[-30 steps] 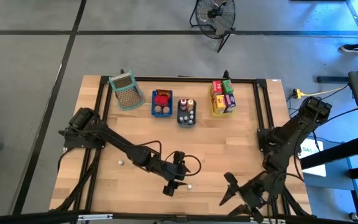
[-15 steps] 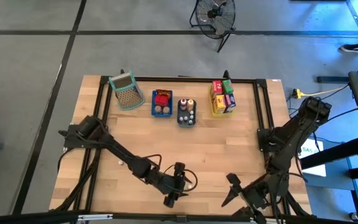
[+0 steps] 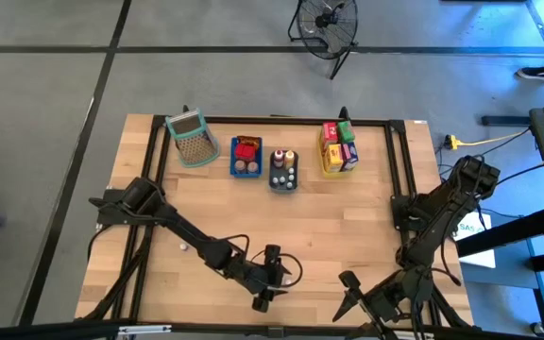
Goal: Pick & Place Kitchen Items
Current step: Put the small black food coloring bottle into the dark green bin
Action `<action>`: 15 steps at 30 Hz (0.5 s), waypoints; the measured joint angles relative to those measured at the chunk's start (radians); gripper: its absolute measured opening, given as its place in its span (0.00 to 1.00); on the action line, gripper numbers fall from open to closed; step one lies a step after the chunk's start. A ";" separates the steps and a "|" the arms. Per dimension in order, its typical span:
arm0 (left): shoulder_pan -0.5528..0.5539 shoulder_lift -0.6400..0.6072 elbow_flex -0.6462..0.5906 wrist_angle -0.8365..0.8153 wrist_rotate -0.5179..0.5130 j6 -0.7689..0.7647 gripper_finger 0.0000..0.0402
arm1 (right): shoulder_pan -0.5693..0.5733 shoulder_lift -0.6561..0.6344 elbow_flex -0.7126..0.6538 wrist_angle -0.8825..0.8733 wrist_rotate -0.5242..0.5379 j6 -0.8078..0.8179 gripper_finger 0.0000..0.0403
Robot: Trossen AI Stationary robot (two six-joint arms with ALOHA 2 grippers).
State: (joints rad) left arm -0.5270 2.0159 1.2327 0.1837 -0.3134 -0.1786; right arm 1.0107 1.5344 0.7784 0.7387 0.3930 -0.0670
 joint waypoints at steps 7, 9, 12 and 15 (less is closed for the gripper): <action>0.024 0.000 0.000 -0.005 0.011 -0.045 0.60 | 0.000 0.003 0.000 0.008 -0.001 0.018 0.54; 0.027 -0.001 0.000 -0.011 0.032 -0.048 0.60 | 0.000 0.003 0.000 0.009 0.000 0.018 0.54; 0.026 -0.001 0.000 -0.015 0.045 -0.048 0.60 | 0.000 0.003 0.000 0.008 -0.001 0.018 0.54; 0.025 -0.001 0.000 -0.022 0.046 -0.076 0.60 | 0.000 0.003 0.000 0.005 -0.001 0.018 0.54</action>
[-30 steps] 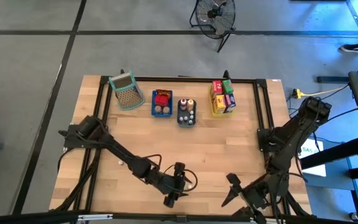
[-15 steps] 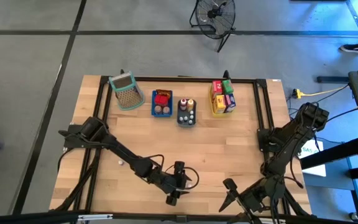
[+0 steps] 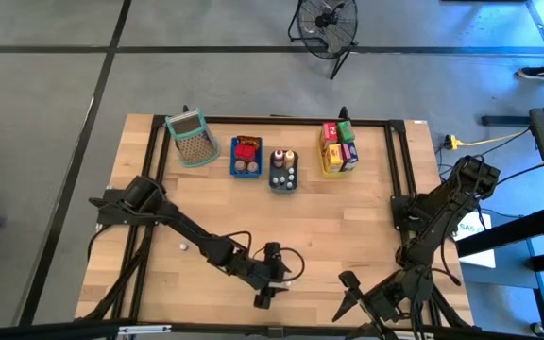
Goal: Pick & Place Kitchen Items
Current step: Put the small black food coloring bottle into the dark green bin
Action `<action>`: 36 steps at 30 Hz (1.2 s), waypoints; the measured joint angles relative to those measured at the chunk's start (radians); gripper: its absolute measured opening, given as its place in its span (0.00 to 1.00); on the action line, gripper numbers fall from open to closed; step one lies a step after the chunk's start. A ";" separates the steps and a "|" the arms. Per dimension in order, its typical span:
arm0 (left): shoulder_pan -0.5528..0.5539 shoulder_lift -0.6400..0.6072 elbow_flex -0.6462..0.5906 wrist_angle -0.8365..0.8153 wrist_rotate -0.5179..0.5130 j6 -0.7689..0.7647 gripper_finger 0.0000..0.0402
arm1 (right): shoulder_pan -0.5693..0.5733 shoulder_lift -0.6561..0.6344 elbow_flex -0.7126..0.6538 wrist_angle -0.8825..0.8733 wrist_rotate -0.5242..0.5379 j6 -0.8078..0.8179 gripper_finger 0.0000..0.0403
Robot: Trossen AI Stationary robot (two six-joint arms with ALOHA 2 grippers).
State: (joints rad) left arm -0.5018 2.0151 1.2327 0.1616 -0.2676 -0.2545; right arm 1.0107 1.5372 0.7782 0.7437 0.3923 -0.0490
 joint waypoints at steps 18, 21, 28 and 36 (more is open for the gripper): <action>0.018 0.037 0.000 0.007 0.008 -0.065 0.60 | -0.001 0.000 0.000 -0.003 -0.001 0.000 0.54; 0.013 0.050 0.000 0.015 0.027 -0.057 0.60 | -0.001 0.000 0.000 -0.003 -0.001 0.000 0.54; 0.005 0.080 0.001 0.056 0.050 -0.038 0.60 | -0.001 0.000 0.000 -0.003 0.000 0.000 0.54; 0.006 0.080 0.001 0.075 0.050 -0.028 0.59 | -0.001 0.000 0.000 -0.003 0.000 0.000 0.54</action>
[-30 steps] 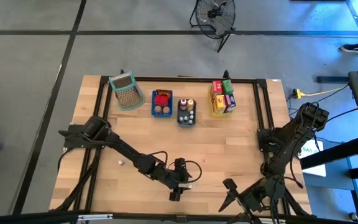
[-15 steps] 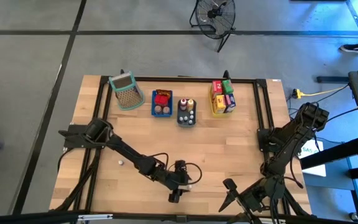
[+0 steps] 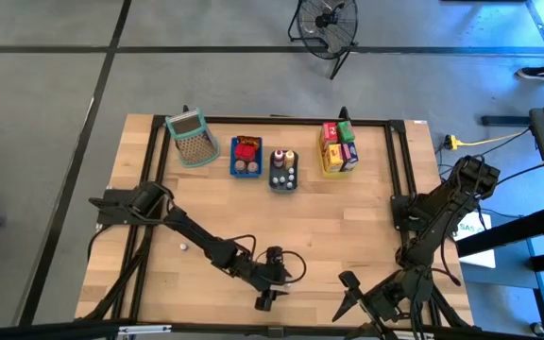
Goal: Pick & Place Kitchen Items
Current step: Put the small black food coloring bottle into the dark green bin
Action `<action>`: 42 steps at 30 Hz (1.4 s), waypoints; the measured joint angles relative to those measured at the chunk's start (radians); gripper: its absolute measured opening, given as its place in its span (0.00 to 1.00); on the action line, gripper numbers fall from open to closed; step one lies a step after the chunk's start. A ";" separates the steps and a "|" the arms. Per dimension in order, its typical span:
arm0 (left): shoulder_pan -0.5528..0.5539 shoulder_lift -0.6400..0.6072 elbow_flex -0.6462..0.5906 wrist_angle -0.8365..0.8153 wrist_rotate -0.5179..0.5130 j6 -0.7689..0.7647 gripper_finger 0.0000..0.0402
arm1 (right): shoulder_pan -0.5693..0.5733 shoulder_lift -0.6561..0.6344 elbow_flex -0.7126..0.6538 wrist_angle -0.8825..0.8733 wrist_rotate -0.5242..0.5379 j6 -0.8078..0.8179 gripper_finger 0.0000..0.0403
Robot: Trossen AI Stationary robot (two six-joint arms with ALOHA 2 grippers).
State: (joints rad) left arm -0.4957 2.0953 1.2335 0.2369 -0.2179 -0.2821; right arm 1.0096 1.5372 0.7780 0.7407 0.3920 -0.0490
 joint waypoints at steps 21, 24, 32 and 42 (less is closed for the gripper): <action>0.001 0.000 0.000 0.000 0.003 0.007 0.38 | 0.000 0.000 0.000 0.000 0.000 0.000 0.54; 0.001 0.000 0.000 0.009 0.003 0.007 0.37 | 0.000 0.000 0.000 0.000 0.000 0.000 0.54; 0.006 0.000 0.000 0.027 0.003 0.007 0.37 | 0.000 0.000 0.000 0.000 0.000 0.000 0.54; 0.007 0.048 0.000 0.055 0.030 0.007 0.36 | 0.000 0.000 0.000 -0.001 0.000 0.000 0.54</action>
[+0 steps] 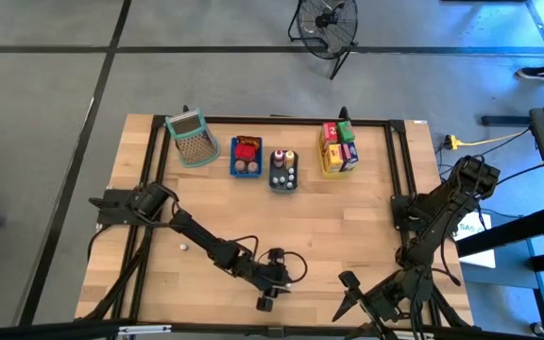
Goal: Pick & Place Kitchen Items
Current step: Put the small black food coloring bottle into the dark green bin
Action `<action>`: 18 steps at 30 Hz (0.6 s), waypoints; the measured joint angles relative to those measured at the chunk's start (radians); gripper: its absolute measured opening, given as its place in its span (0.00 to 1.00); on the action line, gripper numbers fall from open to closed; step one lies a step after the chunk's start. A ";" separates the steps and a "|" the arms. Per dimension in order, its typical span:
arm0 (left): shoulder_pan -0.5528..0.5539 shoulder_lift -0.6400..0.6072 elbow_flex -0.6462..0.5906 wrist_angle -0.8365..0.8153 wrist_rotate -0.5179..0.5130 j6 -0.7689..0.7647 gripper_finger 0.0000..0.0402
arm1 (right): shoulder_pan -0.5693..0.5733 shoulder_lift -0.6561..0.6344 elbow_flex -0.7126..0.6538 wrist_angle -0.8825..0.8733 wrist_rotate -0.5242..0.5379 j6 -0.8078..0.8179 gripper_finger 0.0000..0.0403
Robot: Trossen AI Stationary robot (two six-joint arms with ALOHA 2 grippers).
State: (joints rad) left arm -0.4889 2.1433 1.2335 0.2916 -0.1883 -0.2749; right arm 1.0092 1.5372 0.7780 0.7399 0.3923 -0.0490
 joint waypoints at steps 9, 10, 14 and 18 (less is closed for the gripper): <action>0.000 0.000 0.000 0.034 0.003 0.018 0.36 | 0.000 0.000 0.000 -0.003 0.000 0.000 0.54; 0.000 0.000 0.000 0.031 0.003 0.018 0.36 | 0.000 0.000 0.000 -0.003 0.000 0.000 0.54; 0.000 0.000 0.000 0.031 -0.002 0.018 0.33 | 0.000 0.000 0.000 -0.003 0.000 0.011 0.54; 0.000 0.000 0.000 0.028 -0.003 0.018 0.28 | 0.000 0.000 0.000 -0.003 0.000 0.013 0.54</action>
State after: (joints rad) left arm -0.4889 2.1437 1.2335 0.3195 -0.1913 -0.2573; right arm 1.0094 1.5372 0.7779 0.7368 0.3923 -0.0364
